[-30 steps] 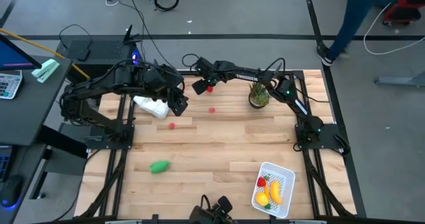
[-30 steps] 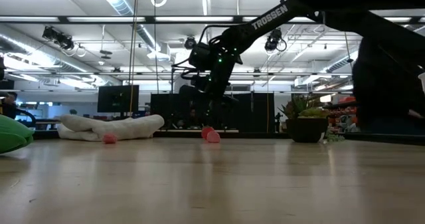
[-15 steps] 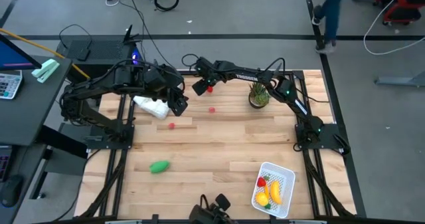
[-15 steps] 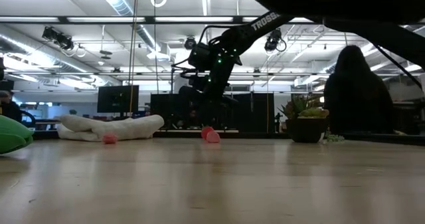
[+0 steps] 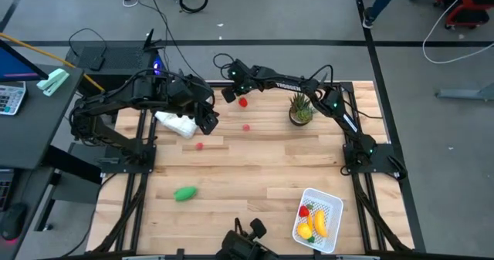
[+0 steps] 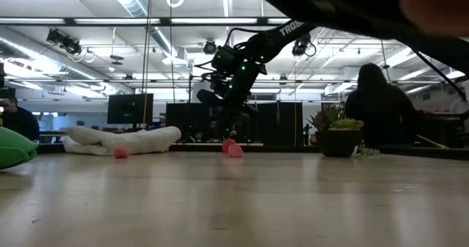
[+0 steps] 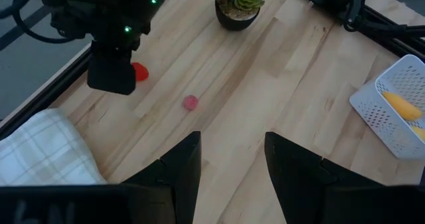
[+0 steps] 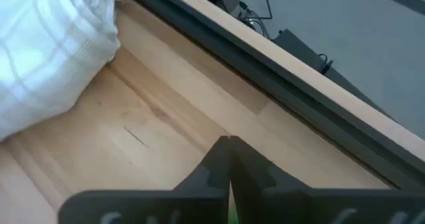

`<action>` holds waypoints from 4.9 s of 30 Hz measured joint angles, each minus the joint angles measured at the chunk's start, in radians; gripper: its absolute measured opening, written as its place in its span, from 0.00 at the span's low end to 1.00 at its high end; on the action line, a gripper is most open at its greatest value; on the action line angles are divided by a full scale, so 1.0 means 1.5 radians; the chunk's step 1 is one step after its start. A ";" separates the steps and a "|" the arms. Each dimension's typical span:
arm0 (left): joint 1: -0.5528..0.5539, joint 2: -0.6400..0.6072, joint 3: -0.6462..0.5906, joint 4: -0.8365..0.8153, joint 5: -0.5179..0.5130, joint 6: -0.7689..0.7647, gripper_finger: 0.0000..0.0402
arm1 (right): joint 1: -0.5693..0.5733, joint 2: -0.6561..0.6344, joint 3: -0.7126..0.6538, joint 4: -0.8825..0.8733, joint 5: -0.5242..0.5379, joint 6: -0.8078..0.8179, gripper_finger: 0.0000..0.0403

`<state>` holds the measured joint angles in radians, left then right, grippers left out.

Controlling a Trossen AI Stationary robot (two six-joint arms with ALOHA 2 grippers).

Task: Pick and placing Produce into tupperware
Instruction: Put the strawberry into the white bin

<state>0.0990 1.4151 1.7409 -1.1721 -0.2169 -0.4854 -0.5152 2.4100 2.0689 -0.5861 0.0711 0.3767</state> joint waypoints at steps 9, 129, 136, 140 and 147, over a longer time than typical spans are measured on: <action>0.000 0.000 0.000 0.000 0.000 0.000 0.43 | -0.018 -0.005 0.017 -0.066 -0.032 -0.062 0.16; 0.000 0.000 0.000 -0.002 0.000 0.036 0.43 | -0.041 0.013 0.029 -0.081 -0.237 0.024 0.44; -0.001 0.000 0.000 -0.006 0.000 0.036 0.43 | -0.041 -0.085 0.036 -0.227 -0.241 -0.120 0.44; -0.001 0.000 0.000 -0.005 0.000 0.038 0.43 | -0.009 -0.111 0.036 -0.315 -0.184 -0.239 0.44; 0.001 0.000 0.000 -0.002 0.000 0.052 0.43 | 0.053 -0.071 0.035 -0.354 -0.109 -0.311 0.44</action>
<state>0.0998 1.4155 1.7412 -1.1745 -0.2173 -0.4068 -0.4355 2.3036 2.1213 -1.1171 -0.0923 -0.0892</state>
